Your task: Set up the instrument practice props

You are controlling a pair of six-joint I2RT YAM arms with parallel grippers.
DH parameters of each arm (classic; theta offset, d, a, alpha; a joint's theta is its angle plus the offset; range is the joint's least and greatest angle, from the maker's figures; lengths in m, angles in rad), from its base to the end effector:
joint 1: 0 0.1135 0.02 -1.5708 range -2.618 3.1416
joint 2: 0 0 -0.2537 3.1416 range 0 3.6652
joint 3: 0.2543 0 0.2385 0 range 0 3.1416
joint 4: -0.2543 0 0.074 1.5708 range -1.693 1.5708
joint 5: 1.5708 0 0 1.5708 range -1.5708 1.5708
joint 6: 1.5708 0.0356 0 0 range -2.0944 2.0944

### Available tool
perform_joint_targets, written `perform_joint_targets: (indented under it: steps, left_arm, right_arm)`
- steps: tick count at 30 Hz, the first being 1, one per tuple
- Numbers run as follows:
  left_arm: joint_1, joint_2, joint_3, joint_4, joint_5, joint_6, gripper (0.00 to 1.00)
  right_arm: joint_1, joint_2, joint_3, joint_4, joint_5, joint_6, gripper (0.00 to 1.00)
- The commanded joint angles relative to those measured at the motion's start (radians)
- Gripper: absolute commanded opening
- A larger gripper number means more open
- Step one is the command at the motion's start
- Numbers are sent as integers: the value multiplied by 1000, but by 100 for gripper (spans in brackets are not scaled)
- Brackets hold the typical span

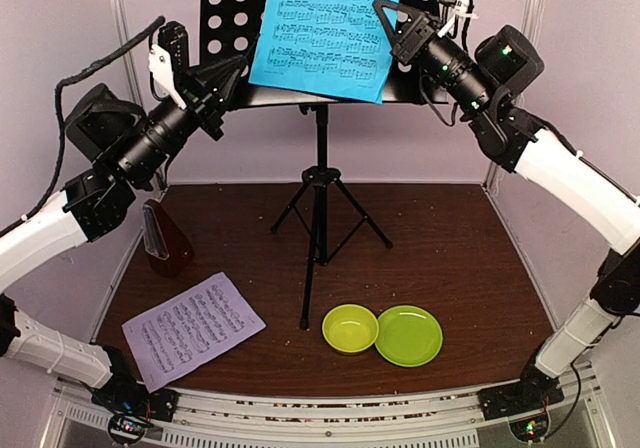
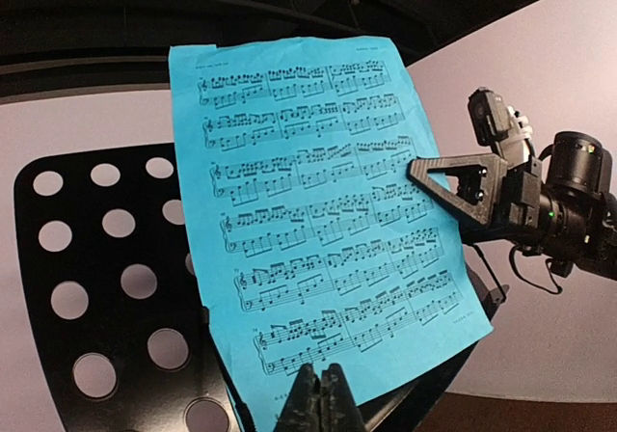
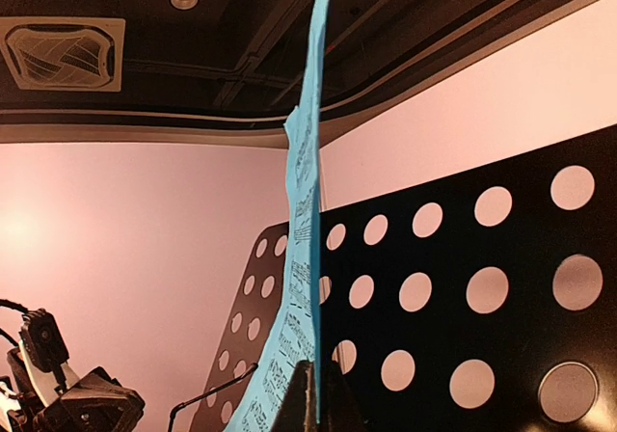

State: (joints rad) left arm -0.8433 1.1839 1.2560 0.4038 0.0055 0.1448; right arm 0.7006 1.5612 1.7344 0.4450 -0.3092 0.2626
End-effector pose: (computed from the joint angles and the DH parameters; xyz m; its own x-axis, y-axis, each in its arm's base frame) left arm 0.1645 -0.1851 0.4751 0.4097 -0.2431 -0.8792 0.6983 0.7038 0.1308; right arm 0.2396 0.2162 0.5286 0.2192 0.5084 -0.8328 -0.8911 0.4519 0.0412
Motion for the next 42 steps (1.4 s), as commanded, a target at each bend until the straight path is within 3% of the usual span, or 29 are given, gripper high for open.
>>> perform_joint_targets:
  steps: [1,6,9,11,21,32,42]
  left_arm:
    - [8,-13,-8,72,61,19,0]
    - [9,-30,-13,68,-15,-3,1]
    - [10,-46,31,-19,-126,-35,26]
    - [8,-50,76,-112,-145,-29,38]
    - [-28,78,339,-486,-321,-21,54]
    - [-49,216,520,-638,-501,3,52]
    - [-53,171,431,-513,-480,-7,18]
  right_arm:
    - [-2,36,68,-14,-74,-29,0]
    - [-2,56,103,-52,-82,-54,0]
    - [-3,44,78,-49,-68,-60,0]
    - [-3,36,62,-43,-63,-60,0]
    - [-2,33,54,-21,-54,-47,0]
    - [-3,24,42,-14,-45,-42,0]
    - [-3,17,35,-16,-30,-50,0]
